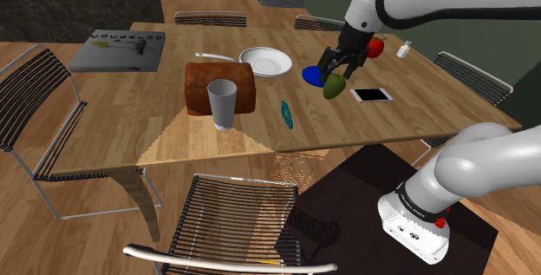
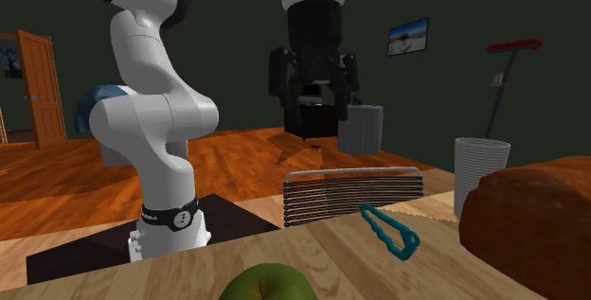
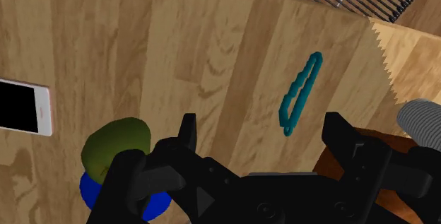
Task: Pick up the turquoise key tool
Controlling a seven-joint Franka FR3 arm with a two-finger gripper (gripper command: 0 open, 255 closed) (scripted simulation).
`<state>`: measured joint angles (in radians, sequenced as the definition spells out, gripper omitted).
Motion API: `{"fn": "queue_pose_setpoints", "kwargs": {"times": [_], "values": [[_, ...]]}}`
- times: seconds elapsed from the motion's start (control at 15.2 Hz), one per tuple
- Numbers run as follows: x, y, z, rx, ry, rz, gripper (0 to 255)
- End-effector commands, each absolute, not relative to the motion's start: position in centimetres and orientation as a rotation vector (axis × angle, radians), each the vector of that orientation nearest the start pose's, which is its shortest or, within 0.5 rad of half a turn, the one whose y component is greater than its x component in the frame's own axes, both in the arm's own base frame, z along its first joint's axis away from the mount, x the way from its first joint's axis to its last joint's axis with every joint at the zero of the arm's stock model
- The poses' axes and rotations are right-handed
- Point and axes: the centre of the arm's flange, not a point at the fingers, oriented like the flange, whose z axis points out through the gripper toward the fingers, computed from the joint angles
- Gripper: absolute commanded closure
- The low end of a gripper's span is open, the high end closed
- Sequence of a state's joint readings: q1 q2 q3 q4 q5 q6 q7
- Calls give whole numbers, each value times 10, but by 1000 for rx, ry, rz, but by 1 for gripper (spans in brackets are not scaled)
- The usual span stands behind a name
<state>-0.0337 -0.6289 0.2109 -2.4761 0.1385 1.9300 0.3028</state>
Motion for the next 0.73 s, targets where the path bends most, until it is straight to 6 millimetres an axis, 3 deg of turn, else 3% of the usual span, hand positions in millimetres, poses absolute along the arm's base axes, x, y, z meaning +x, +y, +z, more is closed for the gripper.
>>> {"fn": "queue_pose_setpoints", "kwargs": {"times": [0.0, 0.66], "values": [[375, 97, 484, -3096, 380, -109, 0], [435, 157, 380, -3068, 669, -86, 0]]}}
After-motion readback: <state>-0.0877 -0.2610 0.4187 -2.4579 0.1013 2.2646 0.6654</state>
